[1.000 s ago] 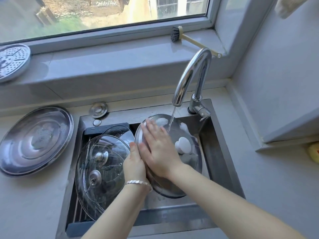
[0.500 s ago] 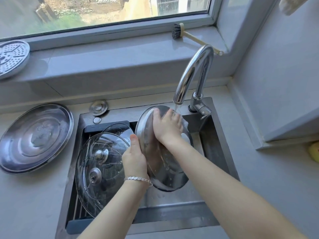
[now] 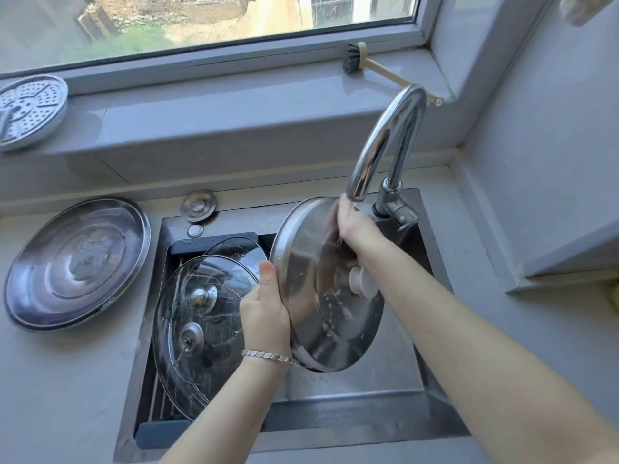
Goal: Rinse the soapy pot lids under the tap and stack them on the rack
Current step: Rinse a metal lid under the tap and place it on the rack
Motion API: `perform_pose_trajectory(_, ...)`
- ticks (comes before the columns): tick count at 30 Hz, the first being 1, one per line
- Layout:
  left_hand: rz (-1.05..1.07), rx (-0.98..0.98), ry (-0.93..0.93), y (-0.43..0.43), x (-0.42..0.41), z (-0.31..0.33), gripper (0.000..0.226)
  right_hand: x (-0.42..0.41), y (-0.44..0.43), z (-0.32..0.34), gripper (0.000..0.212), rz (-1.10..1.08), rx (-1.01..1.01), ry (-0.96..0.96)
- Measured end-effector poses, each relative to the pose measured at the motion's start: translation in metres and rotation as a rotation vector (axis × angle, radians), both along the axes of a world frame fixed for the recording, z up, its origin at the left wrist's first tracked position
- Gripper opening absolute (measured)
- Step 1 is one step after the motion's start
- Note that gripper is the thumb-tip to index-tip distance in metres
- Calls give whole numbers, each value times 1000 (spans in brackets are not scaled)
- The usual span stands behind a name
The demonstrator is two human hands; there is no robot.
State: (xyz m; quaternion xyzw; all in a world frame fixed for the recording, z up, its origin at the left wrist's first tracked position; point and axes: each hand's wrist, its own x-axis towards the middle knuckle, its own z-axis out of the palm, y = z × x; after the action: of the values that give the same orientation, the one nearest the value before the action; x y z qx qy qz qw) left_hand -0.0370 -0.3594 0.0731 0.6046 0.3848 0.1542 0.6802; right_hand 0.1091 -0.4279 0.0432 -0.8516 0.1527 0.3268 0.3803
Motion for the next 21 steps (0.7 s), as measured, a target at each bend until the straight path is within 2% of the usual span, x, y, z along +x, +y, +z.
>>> perform_pose_trajectory(3, -10, 9, 46, -7, 3, -2, 46, -30, 21, 34, 82, 171, -42, -274)
perform_pose_trajectory(5, 9, 9, 70, -6, 3, -5, 44, -36, 18, 34, 78, 187, -34, -369)
perform_pose_trajectory(9, -2, 21, 26, -2, -1, -12, 50, -4, -4, 5, 76, -114, -11, -173)
perform_pose_trajectory(10, 4, 19, 22, -2, 1, -12, 48, -7, -3, 8, 72, -119, -25, -205)
perform_pose_trajectory(13, 54, -22, 36, -1, 12, -5, 47, -33, 19, 24, 59, 140, 31, -560)
perform_pose_trajectory(17, 160, -243, 72, 20, 35, -2, 51, -95, 21, 27, 54, 542, 153, -1033)
perform_pose_trajectory(19, 193, -372, 6, 35, 41, -2, 63, -110, 2, 6, 47, 663, 134, -1182)
perform_pose_trajectory(21, 248, -387, -8, 42, 41, -5, 65, -112, -18, -9, 49, 744, 107, -1227)
